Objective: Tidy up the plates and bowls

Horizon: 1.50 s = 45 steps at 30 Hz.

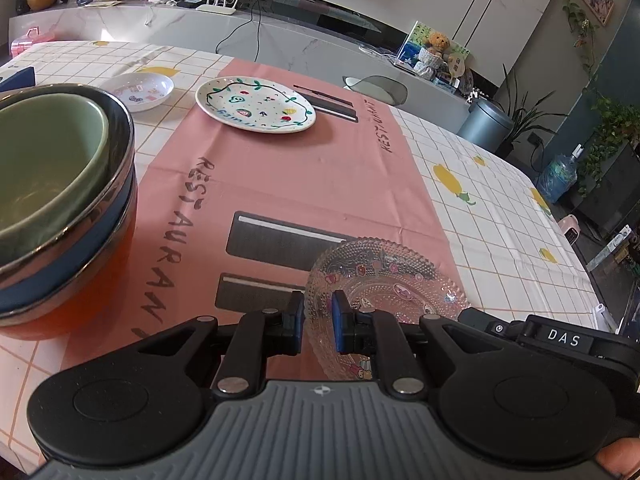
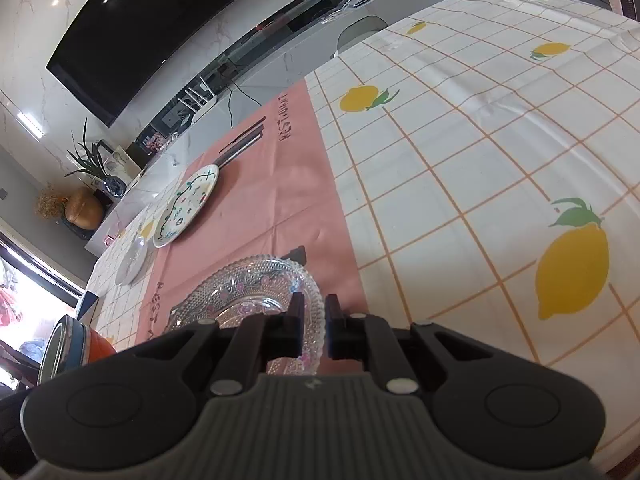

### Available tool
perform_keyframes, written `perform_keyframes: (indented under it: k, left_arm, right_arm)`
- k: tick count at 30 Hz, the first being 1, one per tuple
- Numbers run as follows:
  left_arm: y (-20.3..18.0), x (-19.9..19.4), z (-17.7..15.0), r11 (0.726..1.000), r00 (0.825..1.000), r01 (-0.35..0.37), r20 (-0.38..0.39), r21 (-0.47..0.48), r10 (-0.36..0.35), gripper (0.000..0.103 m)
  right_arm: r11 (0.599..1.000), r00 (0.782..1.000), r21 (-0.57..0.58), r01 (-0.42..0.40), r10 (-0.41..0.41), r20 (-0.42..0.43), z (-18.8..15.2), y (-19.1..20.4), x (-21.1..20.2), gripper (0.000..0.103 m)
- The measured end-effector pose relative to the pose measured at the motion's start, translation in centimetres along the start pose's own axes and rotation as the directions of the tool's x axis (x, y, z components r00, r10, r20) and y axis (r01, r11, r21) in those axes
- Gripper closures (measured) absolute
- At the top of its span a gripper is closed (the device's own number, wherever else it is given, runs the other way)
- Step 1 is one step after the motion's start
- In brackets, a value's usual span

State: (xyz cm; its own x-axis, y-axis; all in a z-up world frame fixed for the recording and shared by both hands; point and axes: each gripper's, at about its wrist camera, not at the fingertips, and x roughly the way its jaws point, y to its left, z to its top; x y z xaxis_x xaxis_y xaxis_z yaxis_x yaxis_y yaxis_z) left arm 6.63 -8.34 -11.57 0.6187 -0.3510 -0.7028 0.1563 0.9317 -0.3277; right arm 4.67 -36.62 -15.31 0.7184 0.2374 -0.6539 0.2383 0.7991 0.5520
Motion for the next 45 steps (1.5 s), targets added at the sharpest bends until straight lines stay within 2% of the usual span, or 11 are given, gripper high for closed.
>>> perform_keyframes:
  k: [15,25,33,35,37,39,42,45]
  left_arm:
    - [0.9,0.2,-1.0,1.000,1.000,-0.004,-0.019,0.016,0.005,0.087]
    - [0.6,0.2,-1.0,0.999,1.000,-0.010,-0.028,0.035,0.011,0.086]
    - [0.6,0.3,-0.6,0.999,0.999,-0.008,-0.034,0.046,0.010,0.084]
    - [0.7,0.2,-0.5,0.999,1.000,-0.010,-0.027,0.043,0.011,0.081]
    - [0.7,-0.1,-0.2,0.999,1.000,-0.012,-0.016,0.038,0.013,0.074]
    - [0.8,-0.4,0.1,0.999,1.000,-0.009,-0.006,0.035,0.009,0.069]
    - [0.6,-1.0,0.8,0.999,1.000,-0.009,0.004,0.041,0.009,0.066]
    - [0.4,-1.6,1.5,0.999,1.000,-0.001,0.010,0.043,0.001,0.063]
  right_arm:
    - [0.998,1.000,-0.063,0.000,0.002,0.023,-0.9,0.5,-0.1,0.095]
    - [0.992,0.999,-0.127,0.019,-0.013,0.045,-1.5,1.2,-0.1,0.092]
    - [0.991,0.998,-0.133,0.022,-0.015,0.054,-1.6,1.2,-0.3,0.091]
    - [0.989,0.998,-0.144,0.028,-0.019,0.060,-1.6,1.4,-0.4,0.087]
    - [0.987,0.997,-0.155,0.030,-0.019,0.071,-1.6,1.5,-0.5,0.078]
    - [0.985,0.997,-0.167,0.032,-0.019,0.080,-1.5,1.7,-0.6,0.077]
    - [0.981,0.996,-0.189,0.037,-0.021,0.087,-1.3,2.1,-0.8,0.070]
    - [0.974,0.995,-0.223,0.045,-0.024,0.099,-1.0,2.8,-1.2,0.067]
